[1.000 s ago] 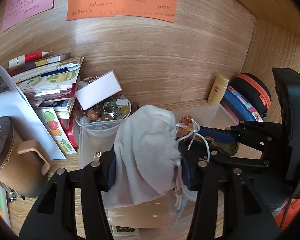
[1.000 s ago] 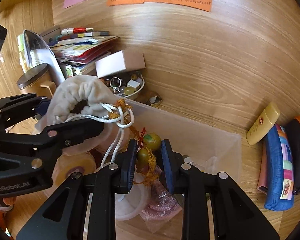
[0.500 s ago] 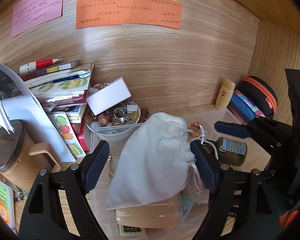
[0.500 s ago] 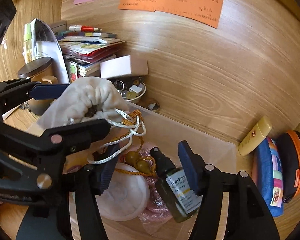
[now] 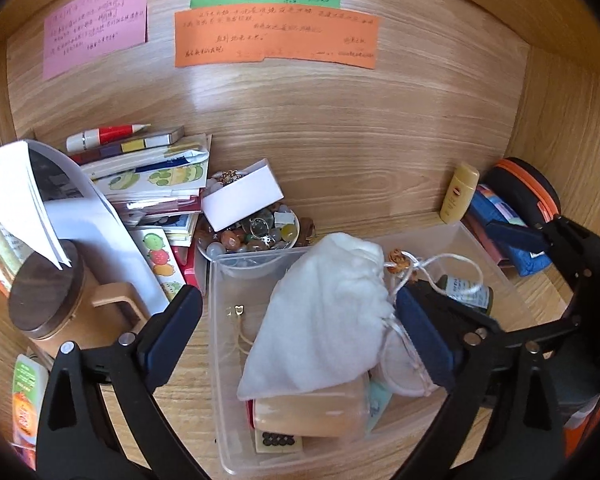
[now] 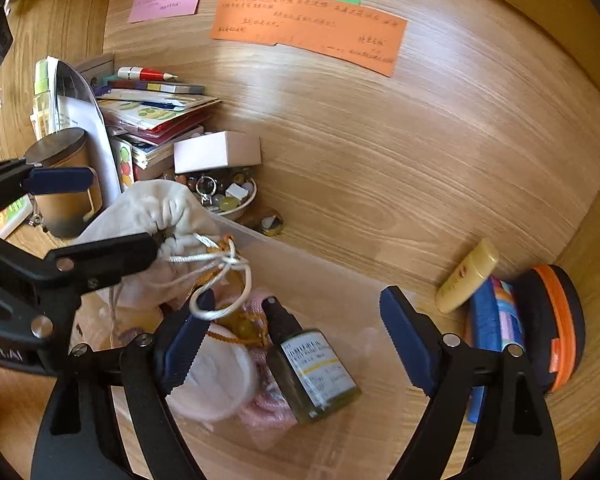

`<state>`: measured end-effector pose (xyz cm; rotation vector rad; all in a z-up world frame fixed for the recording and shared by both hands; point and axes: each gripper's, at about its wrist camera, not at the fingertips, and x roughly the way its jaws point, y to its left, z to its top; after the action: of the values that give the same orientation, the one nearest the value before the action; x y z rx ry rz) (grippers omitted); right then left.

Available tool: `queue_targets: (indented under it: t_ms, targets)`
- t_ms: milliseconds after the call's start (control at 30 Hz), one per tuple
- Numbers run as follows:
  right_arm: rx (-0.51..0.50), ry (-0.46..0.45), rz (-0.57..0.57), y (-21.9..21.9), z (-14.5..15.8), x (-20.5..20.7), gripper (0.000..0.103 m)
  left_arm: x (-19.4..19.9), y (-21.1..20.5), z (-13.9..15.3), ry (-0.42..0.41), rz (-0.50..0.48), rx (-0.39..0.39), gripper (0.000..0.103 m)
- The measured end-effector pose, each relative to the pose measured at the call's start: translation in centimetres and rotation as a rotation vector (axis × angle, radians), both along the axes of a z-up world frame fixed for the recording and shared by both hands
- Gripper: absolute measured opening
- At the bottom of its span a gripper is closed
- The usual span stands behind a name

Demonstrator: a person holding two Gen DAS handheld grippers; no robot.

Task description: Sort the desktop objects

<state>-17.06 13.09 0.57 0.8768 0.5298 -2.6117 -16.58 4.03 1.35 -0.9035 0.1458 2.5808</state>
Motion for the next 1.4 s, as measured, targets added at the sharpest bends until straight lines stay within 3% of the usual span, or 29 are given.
queue_targets:
  t_ms: [300, 733, 800, 900, 1400]
  targets:
    - [0.029, 0.016, -0.020, 2.2, 0.4, 2.6, 0.084, 3.7, 0.1, 0.4, 0.028, -0.055, -0.050, 0.100]
    - [-0.060, 0.062, -0.021, 5.2, 2.3, 7.9, 0.085, 8.5, -1.4, 1.2, 0.071, 0.020, -0.042, 0.100]
    - [-0.095, 0.068, -0.022, 5.8, 2.7, 8.7, 0.095, 9.5, -1.5, 1.4, 0.104, 0.045, -0.044, 0.100]
    - [-0.158, 0.086, -0.022, 6.5, 3.2, 9.8, 0.102, 10.9, -1.6, 1.7, 0.139, 0.075, -0.025, 0.101]
    - [-0.239, 0.141, -0.046, 6.9, 4.0, 13.2, 0.103, 13.9, -1.9, 1.5, 0.194, 0.077, 0.061, 0.102]
